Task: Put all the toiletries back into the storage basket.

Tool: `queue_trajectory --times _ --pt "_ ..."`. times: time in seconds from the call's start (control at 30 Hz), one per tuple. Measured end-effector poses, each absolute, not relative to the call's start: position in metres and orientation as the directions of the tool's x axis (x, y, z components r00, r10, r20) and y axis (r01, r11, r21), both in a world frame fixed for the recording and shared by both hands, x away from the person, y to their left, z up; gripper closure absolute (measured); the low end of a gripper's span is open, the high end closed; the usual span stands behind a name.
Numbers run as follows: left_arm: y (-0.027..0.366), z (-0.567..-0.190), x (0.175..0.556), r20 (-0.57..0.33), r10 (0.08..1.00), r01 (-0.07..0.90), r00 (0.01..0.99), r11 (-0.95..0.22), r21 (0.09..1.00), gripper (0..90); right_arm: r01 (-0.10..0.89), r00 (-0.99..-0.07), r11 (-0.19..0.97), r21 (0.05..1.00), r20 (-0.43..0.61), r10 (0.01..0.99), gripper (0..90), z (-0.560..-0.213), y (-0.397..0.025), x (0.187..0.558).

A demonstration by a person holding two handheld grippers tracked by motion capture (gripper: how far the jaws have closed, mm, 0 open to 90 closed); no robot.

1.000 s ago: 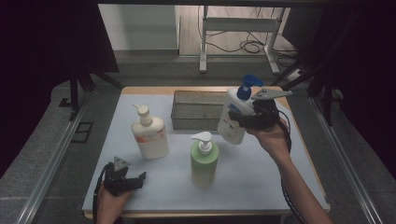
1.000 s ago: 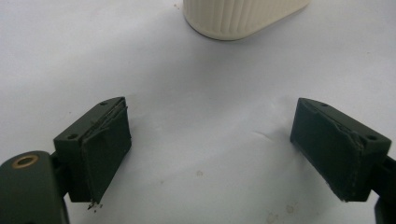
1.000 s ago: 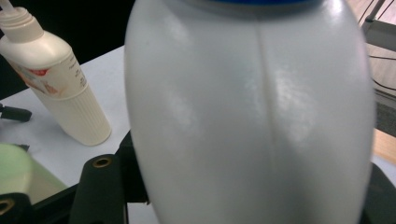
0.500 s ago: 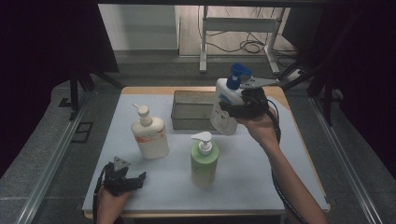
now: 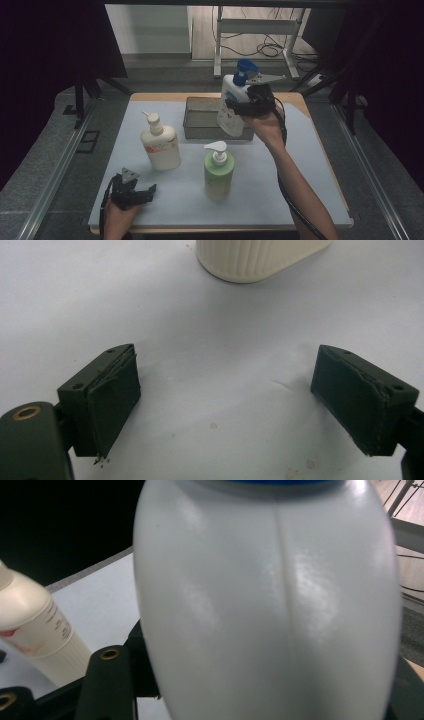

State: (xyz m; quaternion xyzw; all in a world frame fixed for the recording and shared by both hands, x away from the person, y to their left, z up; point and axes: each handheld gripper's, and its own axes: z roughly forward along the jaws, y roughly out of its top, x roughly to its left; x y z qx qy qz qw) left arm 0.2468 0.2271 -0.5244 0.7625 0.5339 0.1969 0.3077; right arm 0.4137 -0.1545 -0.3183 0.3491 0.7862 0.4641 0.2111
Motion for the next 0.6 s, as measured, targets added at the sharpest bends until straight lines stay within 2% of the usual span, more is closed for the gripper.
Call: queue_trajectory --times 0.6 --pt "0.227 -0.524 0.247 -0.029 0.936 0.693 0.352 -0.240 0.680 12.0 0.362 -0.653 0.314 0.878 -0.001 0.758 38.7 -0.326 -0.121 0.445"
